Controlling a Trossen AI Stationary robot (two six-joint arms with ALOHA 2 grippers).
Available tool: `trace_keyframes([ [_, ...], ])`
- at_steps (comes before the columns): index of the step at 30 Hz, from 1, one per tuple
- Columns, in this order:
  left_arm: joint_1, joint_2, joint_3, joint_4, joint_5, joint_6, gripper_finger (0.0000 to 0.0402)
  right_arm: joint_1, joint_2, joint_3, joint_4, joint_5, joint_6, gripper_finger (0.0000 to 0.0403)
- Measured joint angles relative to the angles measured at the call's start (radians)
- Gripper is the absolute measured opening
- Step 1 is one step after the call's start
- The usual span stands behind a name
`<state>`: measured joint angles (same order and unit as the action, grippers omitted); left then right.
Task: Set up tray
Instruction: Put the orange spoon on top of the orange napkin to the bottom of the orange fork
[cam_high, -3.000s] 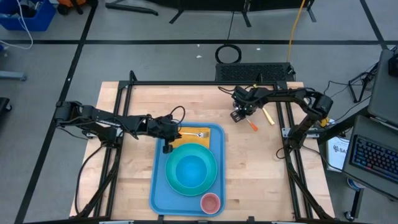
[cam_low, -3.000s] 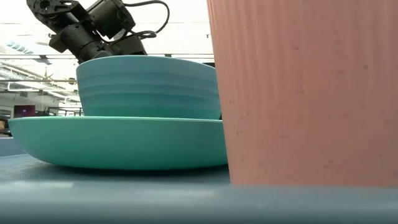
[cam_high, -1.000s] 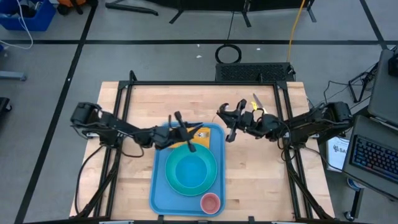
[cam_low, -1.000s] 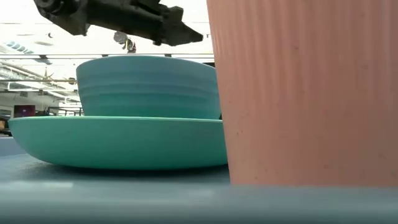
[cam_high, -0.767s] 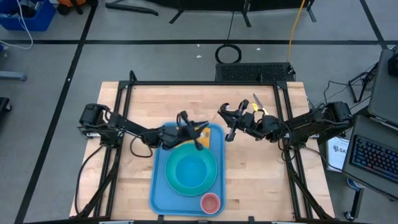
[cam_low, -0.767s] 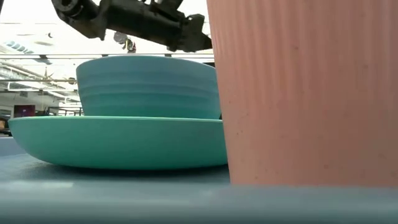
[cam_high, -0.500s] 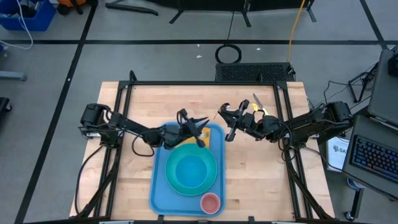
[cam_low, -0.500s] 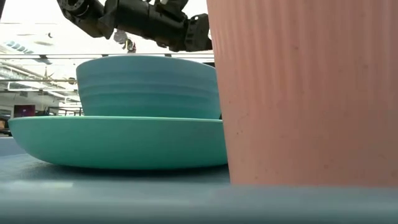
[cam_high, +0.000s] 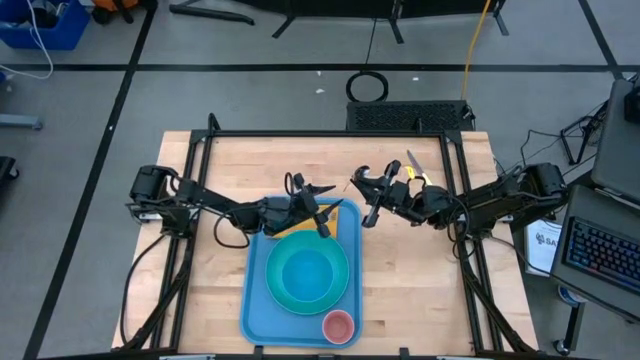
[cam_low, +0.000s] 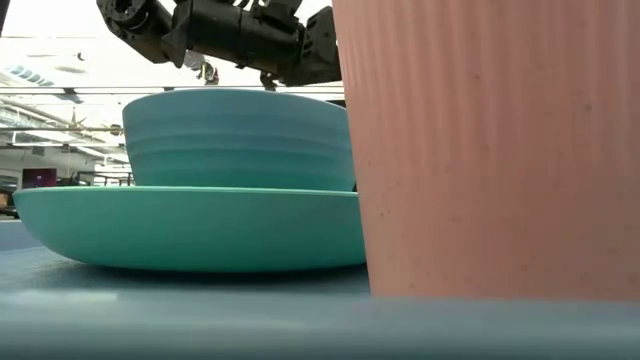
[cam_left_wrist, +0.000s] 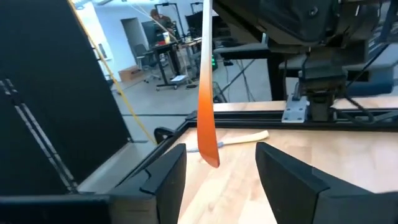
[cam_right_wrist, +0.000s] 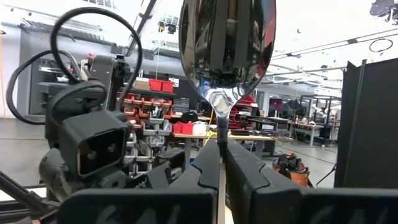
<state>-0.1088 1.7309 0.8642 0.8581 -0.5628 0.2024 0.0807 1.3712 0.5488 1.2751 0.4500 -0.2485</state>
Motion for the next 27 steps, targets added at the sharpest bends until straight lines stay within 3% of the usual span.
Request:
trace_keyframes([
  [14, 0.022, 0.000, 0.000, -0.020, 0.039, -0.010, 0.0200, 0.006, 0.106, 0.065, 0.047, -0.032, 0.019, 0.0000],
  [21, 0.020, 0.000, -0.001, -0.068, -0.058, -0.029, 0.0200, 0.024, 0.153, 0.114, 0.031, -0.054, 0.003, 0.0000],
  [27, -0.001, 0.000, -0.001, -0.089, -0.110, -0.020, 0.0200, 0.032, 0.153, 0.112, 0.029, -0.005, -0.018, 0.0000],
])
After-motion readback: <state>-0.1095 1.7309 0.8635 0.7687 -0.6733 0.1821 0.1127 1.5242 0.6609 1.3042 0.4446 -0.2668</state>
